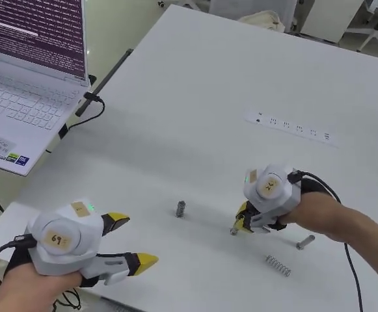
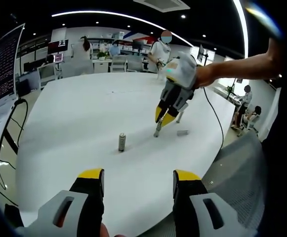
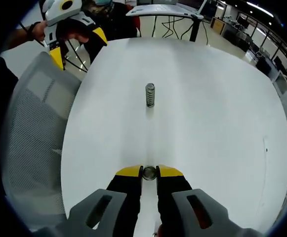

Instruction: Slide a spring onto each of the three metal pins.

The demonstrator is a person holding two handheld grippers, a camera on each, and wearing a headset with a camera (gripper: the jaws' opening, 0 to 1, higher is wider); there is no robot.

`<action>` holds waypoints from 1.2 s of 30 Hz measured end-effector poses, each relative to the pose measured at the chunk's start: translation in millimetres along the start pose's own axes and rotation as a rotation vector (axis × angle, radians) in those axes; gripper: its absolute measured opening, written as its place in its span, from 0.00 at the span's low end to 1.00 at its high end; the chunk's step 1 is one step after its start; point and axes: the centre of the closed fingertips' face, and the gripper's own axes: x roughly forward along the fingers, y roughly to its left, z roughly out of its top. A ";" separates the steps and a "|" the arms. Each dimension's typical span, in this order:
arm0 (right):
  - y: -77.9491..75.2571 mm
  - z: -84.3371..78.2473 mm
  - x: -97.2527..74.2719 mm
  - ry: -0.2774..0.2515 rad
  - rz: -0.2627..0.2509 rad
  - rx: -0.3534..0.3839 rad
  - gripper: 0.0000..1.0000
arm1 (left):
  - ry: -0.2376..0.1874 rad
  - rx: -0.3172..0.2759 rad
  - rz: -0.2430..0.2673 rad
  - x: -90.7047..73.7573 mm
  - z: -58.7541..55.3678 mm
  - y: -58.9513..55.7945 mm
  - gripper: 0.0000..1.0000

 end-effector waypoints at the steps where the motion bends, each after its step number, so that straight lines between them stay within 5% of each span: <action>1: 0.3 -0.2 0.5 0.001 0.002 0.000 0.09 | 0.000 0.001 0.000 -0.1 0.1 0.0 0.51; 17: 3.7 -6.4 16.4 0.024 0.019 -0.004 0.11 | 0.004 0.010 0.010 -3.3 3.7 3.2 0.51; 36: 1.7 -10.4 -15.1 -0.069 -0.051 0.131 0.29 | -0.003 0.051 -0.007 -3.0 14.9 -8.9 0.51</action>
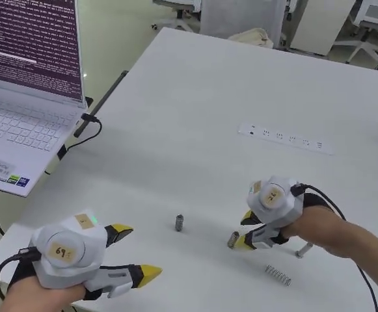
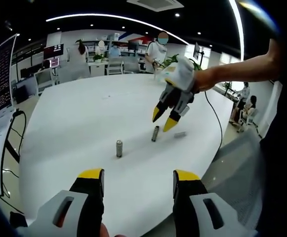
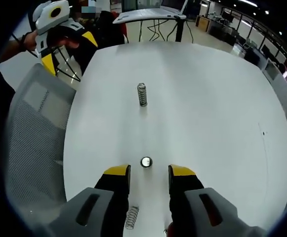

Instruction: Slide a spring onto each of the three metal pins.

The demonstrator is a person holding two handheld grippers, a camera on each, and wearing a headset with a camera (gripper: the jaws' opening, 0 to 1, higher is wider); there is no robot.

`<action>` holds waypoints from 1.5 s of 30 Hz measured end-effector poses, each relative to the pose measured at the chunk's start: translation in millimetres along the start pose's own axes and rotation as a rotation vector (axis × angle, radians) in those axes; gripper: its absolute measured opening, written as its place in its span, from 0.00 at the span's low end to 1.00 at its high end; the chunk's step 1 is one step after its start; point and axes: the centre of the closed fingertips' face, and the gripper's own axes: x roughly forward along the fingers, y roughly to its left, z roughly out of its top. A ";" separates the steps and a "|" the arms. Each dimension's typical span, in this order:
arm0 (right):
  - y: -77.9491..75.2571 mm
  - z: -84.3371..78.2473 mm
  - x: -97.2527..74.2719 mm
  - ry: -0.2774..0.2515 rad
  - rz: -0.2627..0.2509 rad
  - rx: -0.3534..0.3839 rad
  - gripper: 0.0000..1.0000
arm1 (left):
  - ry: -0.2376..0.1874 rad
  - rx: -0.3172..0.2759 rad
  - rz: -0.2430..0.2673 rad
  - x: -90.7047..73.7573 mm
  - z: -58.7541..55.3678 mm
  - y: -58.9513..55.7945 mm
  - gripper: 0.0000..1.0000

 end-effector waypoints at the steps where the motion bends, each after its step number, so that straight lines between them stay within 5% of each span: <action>1: 0.2 -0.3 -0.8 -0.003 -0.002 0.005 0.29 | -0.001 0.001 0.000 -0.2 0.5 -0.2 0.51; 32: 2.8 -16.1 -54.4 -0.223 -0.189 0.221 0.33 | -0.021 0.027 0.003 -4.7 15.1 -9.5 0.51; 45: 6.1 -38.1 -82.5 -0.306 -0.292 0.320 0.36 | -0.017 0.034 -0.001 -0.9 22.5 -8.2 0.51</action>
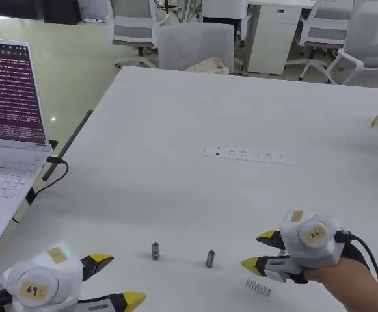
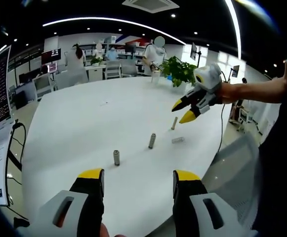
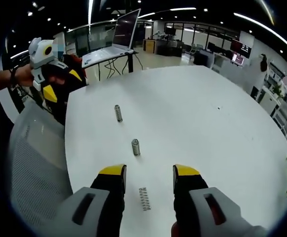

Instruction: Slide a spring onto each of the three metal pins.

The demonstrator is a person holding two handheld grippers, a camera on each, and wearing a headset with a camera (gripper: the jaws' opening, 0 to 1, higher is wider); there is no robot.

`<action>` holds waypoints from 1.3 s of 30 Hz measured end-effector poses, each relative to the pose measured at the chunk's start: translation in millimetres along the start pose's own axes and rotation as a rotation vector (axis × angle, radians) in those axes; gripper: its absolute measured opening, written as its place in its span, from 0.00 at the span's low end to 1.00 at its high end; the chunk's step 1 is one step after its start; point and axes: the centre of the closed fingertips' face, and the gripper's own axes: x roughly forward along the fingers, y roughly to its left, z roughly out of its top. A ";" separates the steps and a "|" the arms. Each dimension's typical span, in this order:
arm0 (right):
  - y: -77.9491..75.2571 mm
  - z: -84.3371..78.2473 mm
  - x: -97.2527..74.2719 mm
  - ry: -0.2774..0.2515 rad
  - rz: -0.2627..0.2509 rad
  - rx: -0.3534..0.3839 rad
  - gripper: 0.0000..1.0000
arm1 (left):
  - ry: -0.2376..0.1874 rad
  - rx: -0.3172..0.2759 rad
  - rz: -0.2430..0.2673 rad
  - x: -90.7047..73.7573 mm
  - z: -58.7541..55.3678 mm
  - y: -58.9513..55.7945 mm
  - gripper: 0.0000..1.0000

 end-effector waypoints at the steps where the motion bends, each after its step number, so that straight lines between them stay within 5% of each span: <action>1: -0.4 -0.4 -2.1 -0.005 -0.006 0.006 0.37 | -0.001 0.000 0.000 0.3 1.0 0.4 0.51; 14: -6.0 -6.1 -33.6 -0.096 -0.088 0.106 0.42 | -0.014 -0.004 0.005 2.0 9.2 3.4 0.51; 39: -7.4 -34.1 -89.5 -0.181 -0.221 0.286 0.51 | -0.033 -0.019 0.009 10.1 18.2 2.3 0.51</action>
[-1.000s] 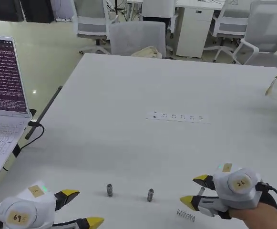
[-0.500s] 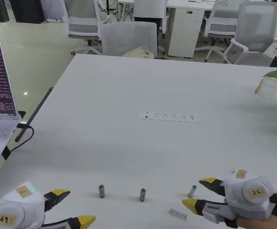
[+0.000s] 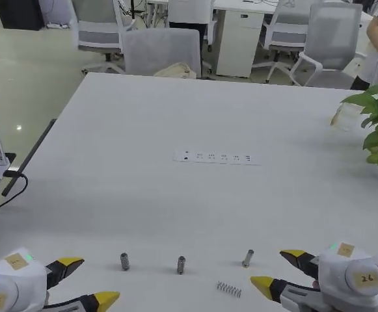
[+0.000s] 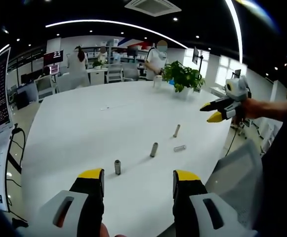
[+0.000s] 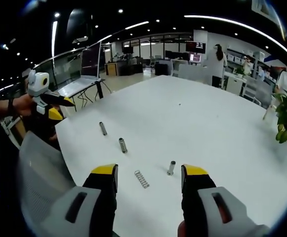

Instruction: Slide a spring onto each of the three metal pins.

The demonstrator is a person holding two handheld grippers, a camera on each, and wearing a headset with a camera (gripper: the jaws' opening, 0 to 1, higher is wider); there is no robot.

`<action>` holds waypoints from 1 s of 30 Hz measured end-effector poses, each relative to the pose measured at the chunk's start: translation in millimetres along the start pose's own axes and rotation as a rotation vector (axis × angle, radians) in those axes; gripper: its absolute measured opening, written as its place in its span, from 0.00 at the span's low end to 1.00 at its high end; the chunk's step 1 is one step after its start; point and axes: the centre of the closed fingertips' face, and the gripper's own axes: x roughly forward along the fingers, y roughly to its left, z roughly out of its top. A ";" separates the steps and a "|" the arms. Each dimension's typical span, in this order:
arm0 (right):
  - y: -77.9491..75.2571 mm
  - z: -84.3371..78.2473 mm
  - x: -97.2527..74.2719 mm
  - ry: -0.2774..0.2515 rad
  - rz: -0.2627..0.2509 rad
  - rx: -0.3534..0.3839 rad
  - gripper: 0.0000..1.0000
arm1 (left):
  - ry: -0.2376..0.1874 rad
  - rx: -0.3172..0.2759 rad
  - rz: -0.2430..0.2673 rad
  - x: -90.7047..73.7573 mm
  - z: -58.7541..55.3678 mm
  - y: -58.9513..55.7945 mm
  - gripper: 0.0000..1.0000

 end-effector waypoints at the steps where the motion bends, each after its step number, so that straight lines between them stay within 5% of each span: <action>1: 0.0 -1.1 -1.4 0.000 -0.003 0.002 0.51 | 0.000 0.001 0.000 0.3 -0.1 -0.5 0.51; 18: -0.8 -16.7 -22.2 0.005 -0.016 0.041 0.61 | 0.012 0.027 -0.025 7.9 4.9 -14.6 0.53; 30: -1.3 -28.7 -29.3 0.023 -0.014 0.045 0.62 | 0.066 0.148 -0.132 39.1 15.4 -48.6 0.53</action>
